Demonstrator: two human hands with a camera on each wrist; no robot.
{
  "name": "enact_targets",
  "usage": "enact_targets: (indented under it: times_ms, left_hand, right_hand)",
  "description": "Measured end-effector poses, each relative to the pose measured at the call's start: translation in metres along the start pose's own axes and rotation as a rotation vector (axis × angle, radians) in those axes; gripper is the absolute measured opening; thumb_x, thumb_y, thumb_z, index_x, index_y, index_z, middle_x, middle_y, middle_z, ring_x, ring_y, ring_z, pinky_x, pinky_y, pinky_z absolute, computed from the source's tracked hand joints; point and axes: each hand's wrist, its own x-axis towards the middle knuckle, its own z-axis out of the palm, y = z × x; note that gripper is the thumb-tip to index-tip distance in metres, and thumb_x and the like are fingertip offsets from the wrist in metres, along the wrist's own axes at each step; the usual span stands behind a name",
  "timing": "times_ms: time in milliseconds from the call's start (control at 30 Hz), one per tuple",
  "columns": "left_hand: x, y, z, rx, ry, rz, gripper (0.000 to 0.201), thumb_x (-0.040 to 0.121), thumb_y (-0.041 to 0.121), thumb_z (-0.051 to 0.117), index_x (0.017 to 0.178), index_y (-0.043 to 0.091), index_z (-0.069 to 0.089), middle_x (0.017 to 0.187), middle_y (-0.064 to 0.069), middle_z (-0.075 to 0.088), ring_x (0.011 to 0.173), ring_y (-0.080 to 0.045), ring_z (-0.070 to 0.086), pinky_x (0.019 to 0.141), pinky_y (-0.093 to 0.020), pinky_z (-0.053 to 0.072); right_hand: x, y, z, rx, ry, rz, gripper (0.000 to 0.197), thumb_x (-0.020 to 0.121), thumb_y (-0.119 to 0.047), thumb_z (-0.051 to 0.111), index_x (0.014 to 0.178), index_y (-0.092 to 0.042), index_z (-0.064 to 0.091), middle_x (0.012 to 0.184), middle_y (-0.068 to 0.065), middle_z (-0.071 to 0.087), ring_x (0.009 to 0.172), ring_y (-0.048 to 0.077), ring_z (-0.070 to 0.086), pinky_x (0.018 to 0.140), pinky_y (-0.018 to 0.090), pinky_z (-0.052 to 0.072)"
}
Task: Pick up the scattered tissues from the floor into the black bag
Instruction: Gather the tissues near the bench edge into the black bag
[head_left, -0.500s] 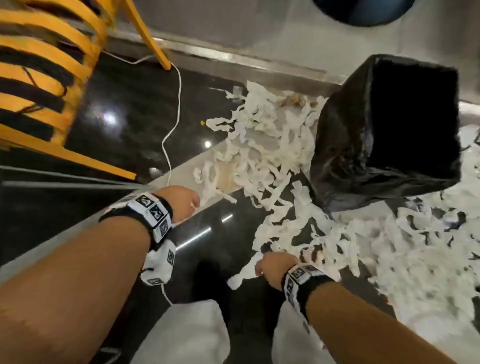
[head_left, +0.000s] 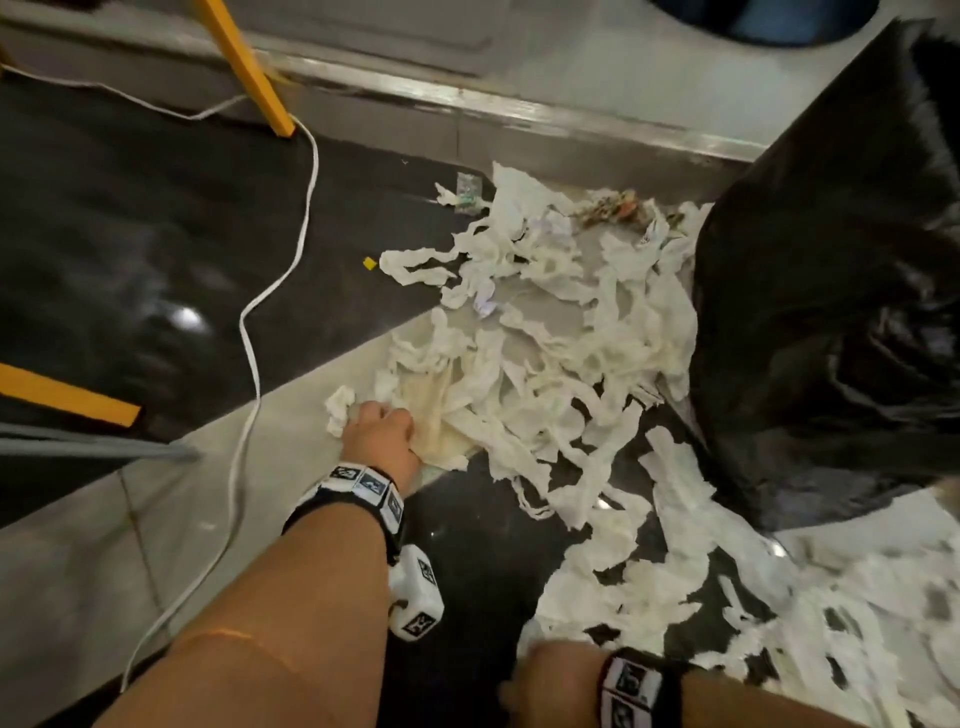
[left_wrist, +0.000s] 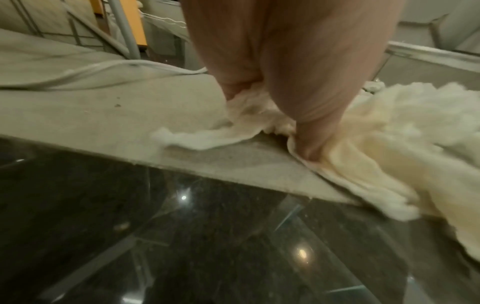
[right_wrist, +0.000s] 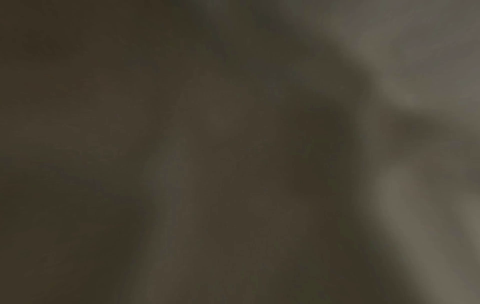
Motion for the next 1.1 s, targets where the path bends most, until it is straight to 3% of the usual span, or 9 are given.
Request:
enact_targets:
  times_ms: [200,300,367,467,567,700,800,933,1100]
  left_hand:
    - [0.002,0.02,-0.035,-0.071,0.075,0.091,0.022,0.085,0.005,0.044,0.105,0.012,0.046,0.096,-0.016,0.058,0.088,-0.035,0.06,0.072,-0.037,0.046]
    - [-0.003,0.029,-0.043,-0.108,0.05,0.153,0.035,0.086,0.017,0.046,0.12,0.023,0.05,0.11,-0.015,0.058,0.099,-0.037,0.057,0.084,-0.04,0.049]
    - [-0.004,0.033,-0.042,-0.044,0.026,0.184,0.032,0.085,0.033,0.052,0.114,0.022,0.057,0.11,-0.012,0.055,0.104,-0.034,0.056,0.089,-0.039,0.047]
    - [-0.004,0.042,-0.038,0.019,0.029,0.208,0.026,0.083,0.039,0.058,0.093,0.015,0.064,0.103,-0.012,0.052,0.101,-0.031,0.053,0.084,-0.034,0.042]
    - [-0.003,0.049,-0.034,0.013,0.048,0.236,0.019,0.082,0.017,0.057,0.096,0.008,0.065,0.11,-0.013,0.053,0.103,-0.031,0.055,0.086,-0.034,0.044]
    - [-0.012,0.052,-0.025,0.036,0.002,0.266,0.036,0.081,-0.004,0.043,0.112,0.012,0.052,0.104,-0.015,0.057,0.093,-0.033,0.06,0.08,-0.038,0.051]
    - [-0.016,0.053,-0.015,0.043,-0.093,0.291,0.052,0.083,0.001,0.045,0.13,0.025,0.041,0.111,-0.015,0.054,0.096,-0.033,0.058,0.084,-0.042,0.052]
    - [-0.015,0.055,0.0,0.225,-0.252,0.262,0.059,0.079,0.035,0.066,0.134,0.028,0.044,0.122,-0.012,0.04,0.112,-0.032,0.048,0.097,-0.039,0.046]
    - [-0.017,0.06,0.001,0.334,-0.248,0.301,0.033,0.083,0.015,0.061,0.115,0.013,0.059,0.117,-0.01,0.047,0.107,-0.031,0.054,0.089,-0.038,0.049]
  right_hand:
    - [-0.042,0.023,-0.084,0.372,0.371,0.281,0.048,0.085,-0.047,0.023,0.088,-0.011,0.056,0.092,0.01,0.058,0.082,0.027,0.056,0.075,0.04,0.047]
    - [-0.068,0.052,-0.123,0.524,0.504,0.448,0.042,0.089,-0.057,0.042,0.064,-0.023,0.046,0.074,-0.012,0.043,0.072,0.011,0.046,0.069,0.031,0.039]
    - [-0.078,0.071,-0.129,0.472,0.524,0.538,0.036,0.088,-0.054,0.048,0.075,-0.022,0.055,0.083,-0.017,0.047,0.082,0.012,0.049,0.075,0.029,0.04]
    - [-0.084,0.095,-0.119,0.372,0.575,0.622,0.018,0.09,-0.034,0.056,0.099,-0.018,0.057,0.099,0.001,0.063,0.092,0.023,0.058,0.077,0.032,0.046]
    - [-0.08,0.103,-0.098,0.349,0.469,0.614,0.022,0.092,-0.032,0.053,0.112,-0.024,0.05,0.105,0.003,0.061,0.092,0.024,0.059,0.077,0.034,0.048]
    - [-0.065,0.099,-0.061,0.114,0.126,0.491,0.061,0.079,-0.046,0.066,0.131,-0.032,0.038,0.121,0.005,0.043,0.098,0.028,0.057,0.076,0.037,0.05]
    - [-0.059,0.096,-0.045,0.006,-0.016,0.49,0.059,0.085,-0.025,0.063,0.136,-0.029,0.034,0.125,0.012,0.04,0.1,0.032,0.057,0.07,0.034,0.042]
    - [-0.061,0.105,-0.051,0.069,0.224,0.541,0.028,0.093,-0.012,0.04,0.117,-0.013,0.052,0.107,0.011,0.057,0.097,0.03,0.059,0.076,0.034,0.046]
    - [-0.078,0.12,-0.078,0.262,0.607,0.642,0.032,0.09,-0.041,0.048,0.097,-0.012,0.058,0.097,0.006,0.057,0.089,0.026,0.056,0.078,0.036,0.047]
